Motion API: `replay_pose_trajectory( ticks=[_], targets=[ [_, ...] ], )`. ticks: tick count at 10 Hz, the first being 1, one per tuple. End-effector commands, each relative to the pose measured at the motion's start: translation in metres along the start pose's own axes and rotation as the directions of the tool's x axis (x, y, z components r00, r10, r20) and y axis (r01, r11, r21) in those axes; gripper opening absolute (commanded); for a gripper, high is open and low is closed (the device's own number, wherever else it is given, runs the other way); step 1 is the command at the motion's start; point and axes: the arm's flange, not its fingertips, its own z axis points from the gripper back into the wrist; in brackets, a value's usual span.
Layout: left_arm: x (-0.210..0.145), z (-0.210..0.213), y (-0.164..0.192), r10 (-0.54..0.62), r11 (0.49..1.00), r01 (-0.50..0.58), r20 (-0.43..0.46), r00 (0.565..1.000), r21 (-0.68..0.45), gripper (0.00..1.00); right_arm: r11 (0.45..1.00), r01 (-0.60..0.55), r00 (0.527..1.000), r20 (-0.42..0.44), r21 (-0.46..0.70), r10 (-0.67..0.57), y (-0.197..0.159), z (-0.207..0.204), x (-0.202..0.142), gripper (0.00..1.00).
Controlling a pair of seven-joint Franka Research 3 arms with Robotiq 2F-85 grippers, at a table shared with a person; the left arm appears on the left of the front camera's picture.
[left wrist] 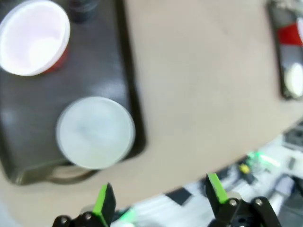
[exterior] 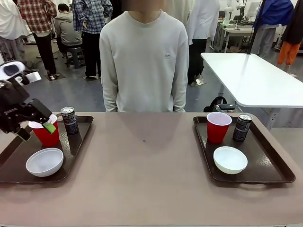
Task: Prepare tableware on both trays.
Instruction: Pick up a Picnic Bowl from the table and place it on a Handle tray.
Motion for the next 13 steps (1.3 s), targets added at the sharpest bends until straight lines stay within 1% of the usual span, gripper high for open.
replay_pose_trajectory(
  ticks=[1, 2, 3, 4, 5, 7, 8, 9, 10, 11, 12, 13],
  targets=[
    [-0.003, 0.013, 0.044, 0.057, 0.943, -0.107, -0.164, 0.985, -0.315, 1.0, 1.0, -0.008, 1.0, 0.003, 0.014, 0.008, 0.001, 0.0, -0.002, 1.0],
    [-0.011, 0.02, 0.068, 0.073, 0.875, -0.156, -0.193, 0.979, -0.459, 1.0, 1.0, -0.008, 1.0, 0.003, 0.014, 0.008, 0.001, 0.0, -0.002, 1.0],
    [-0.017, 0.03, 0.09, 0.108, 0.818, -0.184, -0.168, 0.98, -0.545, 1.0, 1.0, -0.008, 1.0, 0.003, 0.014, 0.008, 0.001, 0.0, -0.002, 1.0],
    [-0.025, 0.037, 0.11, 0.15, 0.778, -0.21, -0.15, 0.977, -0.591, 1.0, 1.0, -0.008, 1.0, 0.003, 0.014, 0.008, 0.001, 0.0, -0.002, 1.0],
    [-0.031, 0.044, 0.125, 0.181, 0.763, -0.222, -0.129, 0.975, -0.607, 1.0, 1.0, -0.008, 1.0, 0.003, 0.014, 0.008, 0.001, 0.0, -0.002, 1.0],
    [-0.04, 0.058, 0.155, 0.236, 0.745, -0.261, -0.123, 0.964, -0.614, 1.0, 1.0, -0.008, 1.0, 0.003, 0.014, 0.008, 0.001, 0.0, -0.002, 1.0],
    [-0.045, 0.059, 0.165, 0.265, 0.752, -0.263, -0.087, 0.96, -0.604, 1.0, 1.0, -0.008, 1.0, 0.003, 0.014, 0.008, 0.001, 0.0, -0.002, 1.0],
    [-0.05, 0.06, 0.175, 0.26, 0.75, -0.242, -0.063, 0.964, -0.615, 1.0, 1.0, -0.008, 1.0, 0.003, 0.014, 0.008, 0.001, 0.0, -0.002, 1.0],
    [-0.052, 0.062, 0.184, 0.239, 0.745, -0.222, -0.06, 0.969, -0.628, 1.0, 1.0, -0.008, 1.0, 0.003, 0.014, 0.008, 0.001, 0.0, -0.002, 1.0],
    [-0.057, 0.062, 0.181, 0.215, 0.773, -0.199, -0.046, 0.976, -0.602, 1.0, 1.0, -0.008, 1.0, 0.003, 0.014, 0.008, 0.001, 0.0, -0.002, 1.0],
    [-0.059, 0.062, 0.176, 0.171, 0.803, -0.149, -0.016, 0.985, -0.576, 1.0, 1.0, -0.008, 1.0, 0.003, 0.014, 0.008, 0.001, 0.0, -0.002, 1.0],
    [-0.055, 0.064, 0.182, 0.259, 0.751, -0.244, -0.066, 0.964, -0.614, 1.0, 1.0, -0.008, 1.0, 0.003, 0.014, 0.008, 0.001, 0.0, -0.002, 1.0]
  ],
)
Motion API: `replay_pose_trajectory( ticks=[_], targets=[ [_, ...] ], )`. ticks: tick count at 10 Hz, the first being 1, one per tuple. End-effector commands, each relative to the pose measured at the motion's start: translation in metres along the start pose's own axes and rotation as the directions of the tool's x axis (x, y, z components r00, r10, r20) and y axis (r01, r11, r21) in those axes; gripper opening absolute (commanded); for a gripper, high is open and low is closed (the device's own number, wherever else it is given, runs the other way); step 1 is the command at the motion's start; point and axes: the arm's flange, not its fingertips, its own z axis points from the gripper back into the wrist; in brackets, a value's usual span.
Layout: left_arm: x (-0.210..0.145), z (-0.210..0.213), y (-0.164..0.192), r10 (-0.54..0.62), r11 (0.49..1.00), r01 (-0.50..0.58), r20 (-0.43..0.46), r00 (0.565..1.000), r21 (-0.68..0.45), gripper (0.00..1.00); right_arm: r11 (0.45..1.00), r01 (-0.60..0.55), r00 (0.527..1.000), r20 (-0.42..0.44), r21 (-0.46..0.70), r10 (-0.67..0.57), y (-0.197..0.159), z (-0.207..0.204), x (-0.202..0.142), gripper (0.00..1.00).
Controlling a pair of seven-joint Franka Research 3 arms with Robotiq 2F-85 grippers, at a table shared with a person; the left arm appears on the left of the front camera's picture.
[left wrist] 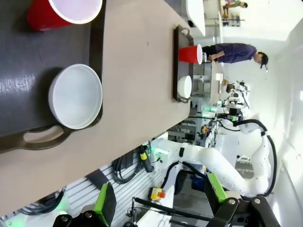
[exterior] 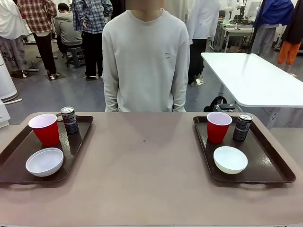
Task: Prepare tableware on both trays.
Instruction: Pick up a Picnic Bowl from the table and place it on a Handle tray.
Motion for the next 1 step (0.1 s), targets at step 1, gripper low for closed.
replay_pose_trajectory(
  ticks=[1],
  targets=[
    [0.0001, 0.002, 0.0019, 0.04, 0.999, -0.04, 0.008, 0.999, -0.015, 1.0, 1.0, -0.009, 1.0, 0.002, 0.014, 0.009, 0.0015, -0.0004, -0.0016, 1.0]
  ],
)
